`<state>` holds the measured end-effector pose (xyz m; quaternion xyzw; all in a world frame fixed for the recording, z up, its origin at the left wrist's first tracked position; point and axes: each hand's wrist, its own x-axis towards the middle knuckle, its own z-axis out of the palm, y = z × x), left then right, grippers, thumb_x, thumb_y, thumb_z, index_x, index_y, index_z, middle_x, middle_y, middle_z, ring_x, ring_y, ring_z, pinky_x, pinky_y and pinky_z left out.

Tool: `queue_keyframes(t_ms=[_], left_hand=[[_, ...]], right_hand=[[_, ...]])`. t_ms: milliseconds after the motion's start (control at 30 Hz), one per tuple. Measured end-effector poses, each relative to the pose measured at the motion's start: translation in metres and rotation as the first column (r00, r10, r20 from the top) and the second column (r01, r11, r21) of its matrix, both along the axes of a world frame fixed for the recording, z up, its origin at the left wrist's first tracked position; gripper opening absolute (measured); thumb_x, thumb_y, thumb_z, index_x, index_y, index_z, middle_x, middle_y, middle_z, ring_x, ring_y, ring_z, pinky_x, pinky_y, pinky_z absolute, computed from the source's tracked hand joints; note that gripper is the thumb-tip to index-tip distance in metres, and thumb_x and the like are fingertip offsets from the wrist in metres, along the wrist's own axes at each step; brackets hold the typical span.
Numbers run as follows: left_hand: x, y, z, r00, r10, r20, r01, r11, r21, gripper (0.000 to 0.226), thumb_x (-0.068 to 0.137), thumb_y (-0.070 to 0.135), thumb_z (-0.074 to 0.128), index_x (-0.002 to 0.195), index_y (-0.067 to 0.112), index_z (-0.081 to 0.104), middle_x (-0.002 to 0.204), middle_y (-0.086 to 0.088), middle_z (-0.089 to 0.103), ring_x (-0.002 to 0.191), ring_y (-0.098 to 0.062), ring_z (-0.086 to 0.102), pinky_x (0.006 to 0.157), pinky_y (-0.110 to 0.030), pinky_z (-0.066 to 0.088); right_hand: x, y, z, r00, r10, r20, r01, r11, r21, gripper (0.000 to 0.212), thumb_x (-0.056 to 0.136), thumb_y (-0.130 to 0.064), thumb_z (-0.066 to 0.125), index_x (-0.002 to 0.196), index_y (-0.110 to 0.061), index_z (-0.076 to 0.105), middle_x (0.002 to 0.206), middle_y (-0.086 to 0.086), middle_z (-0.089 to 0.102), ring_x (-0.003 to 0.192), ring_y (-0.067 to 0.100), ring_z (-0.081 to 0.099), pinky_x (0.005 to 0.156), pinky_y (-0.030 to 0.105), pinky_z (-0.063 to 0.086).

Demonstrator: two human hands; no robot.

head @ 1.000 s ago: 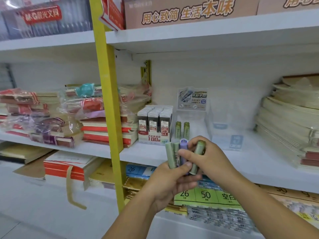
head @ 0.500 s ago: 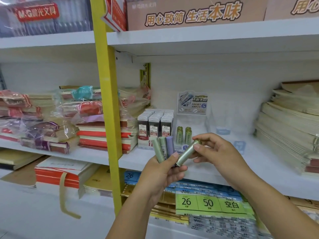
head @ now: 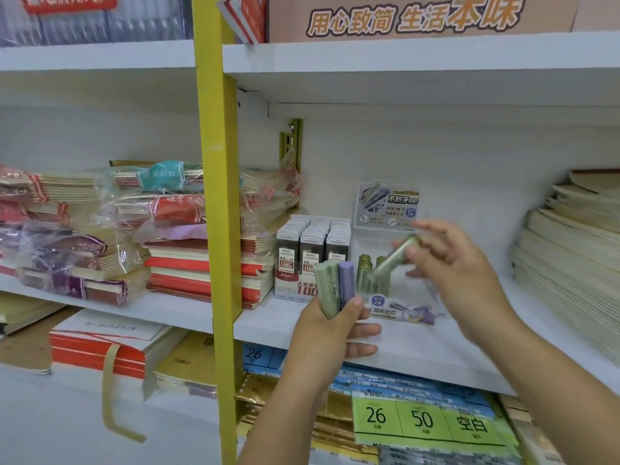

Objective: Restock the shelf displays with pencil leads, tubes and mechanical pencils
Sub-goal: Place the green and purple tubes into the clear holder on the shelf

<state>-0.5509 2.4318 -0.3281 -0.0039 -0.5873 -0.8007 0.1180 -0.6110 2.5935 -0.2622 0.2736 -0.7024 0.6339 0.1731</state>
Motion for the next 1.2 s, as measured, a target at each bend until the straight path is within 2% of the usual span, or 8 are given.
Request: queue_keyframes(t_ms=[233,333,533,667,800,1000,1067,1200], left_hand=[[-0.004,-0.012,0.004,0.998,0.056,0.031,-0.054,0.995,-0.085,0.020,0.097,0.030,0.062,0.109,0.015,0.063,0.083,-0.001,0.077,0.057,-0.016,0.071,0.042,-0.024,0.050],[-0.006,-0.015,0.005,0.997,0.060,0.041,-0.056,0.995,-0.085,0.019,0.097,0.030,0.063,0.109,0.015,0.063,0.082,-0.002,0.077,0.054,-0.015,0.069,0.040,-0.023,0.048],[-0.007,-0.021,0.005,0.995,0.086,0.042,-0.080,0.988,-0.129,0.022,0.096,0.034,0.063,0.107,0.015,0.063,0.082,0.001,0.077,0.052,-0.013,0.066,0.040,-0.021,0.045],[-0.006,-0.021,0.004,0.994,0.093,0.051,-0.085,0.986,-0.142,0.024,0.096,0.036,0.063,0.108,0.015,0.063,0.082,0.001,0.077,0.052,-0.012,0.066,0.041,-0.020,0.045],[-0.006,-0.021,0.003,0.994,0.091,0.061,-0.080,0.984,-0.156,0.026,0.096,0.036,0.063,0.109,0.013,0.063,0.083,0.001,0.077,0.054,-0.012,0.066,0.042,-0.020,0.045],[-0.003,-0.025,0.004,0.993,0.088,0.074,-0.075,0.983,-0.167,0.024,0.095,0.034,0.065,0.104,0.012,0.065,0.079,0.000,0.076,0.054,-0.012,0.066,0.042,-0.020,0.045],[-0.002,-0.025,0.004,0.992,0.098,0.078,-0.083,0.981,-0.174,0.025,0.094,0.034,0.066,0.103,0.010,0.066,0.079,0.000,0.076,0.053,-0.012,0.065,0.042,-0.020,0.045],[0.002,-0.023,0.006,0.993,0.082,0.084,-0.066,0.981,-0.180,0.032,0.092,0.036,0.068,0.102,0.005,0.067,0.070,0.002,0.072,0.051,-0.011,0.062,0.044,-0.019,0.045]], right_hand=[[-0.067,-0.018,0.034,0.987,-0.121,-0.109,0.150,0.935,0.322,0.022,0.093,-0.011,0.060,0.101,-0.032,0.057,0.106,0.002,0.066,0.097,0.018,0.066,0.091,0.038,0.054],[-0.078,-0.027,0.028,0.998,-0.056,0.011,0.046,0.899,0.436,0.021,0.094,-0.010,0.059,0.098,-0.031,0.058,0.093,0.006,0.067,0.089,0.024,0.068,0.087,0.042,0.056],[-0.081,-0.032,0.027,0.986,-0.015,0.168,-0.074,0.856,0.511,0.018,0.095,-0.009,0.057,0.096,-0.027,0.059,0.088,0.010,0.063,0.080,0.019,0.062,0.059,0.021,0.050],[-0.079,-0.032,0.030,0.993,-0.019,0.121,-0.052,0.828,0.558,0.018,0.095,-0.006,0.056,0.099,-0.023,0.060,0.098,0.028,0.062,0.084,0.025,0.061,0.074,0.036,0.053],[-0.078,-0.034,0.028,0.996,-0.031,0.083,-0.026,0.792,0.610,0.018,0.092,-0.008,0.062,0.102,-0.023,0.065,0.103,0.016,0.068,0.093,0.025,0.066,0.090,0.042,0.053],[-0.079,-0.035,0.024,0.982,-0.059,0.179,-0.063,0.793,0.606,0.019,0.098,-0.025,0.055,0.084,-0.026,0.068,0.096,0.000,0.072,0.069,0.001,0.063,0.052,0.013,0.047],[-0.075,-0.034,0.023,0.977,-0.073,0.199,-0.069,0.776,0.627,0.019,0.098,-0.028,0.053,0.091,-0.024,0.071,0.089,-0.003,0.070,0.065,-0.004,0.062,0.054,0.011,0.047],[-0.053,-0.032,0.013,0.965,-0.193,-0.175,0.258,0.804,0.536,0.025,0.100,-0.030,0.047,0.113,-0.027,0.068,0.114,-0.004,0.068,0.101,0.013,0.062,0.086,0.024,0.046]])
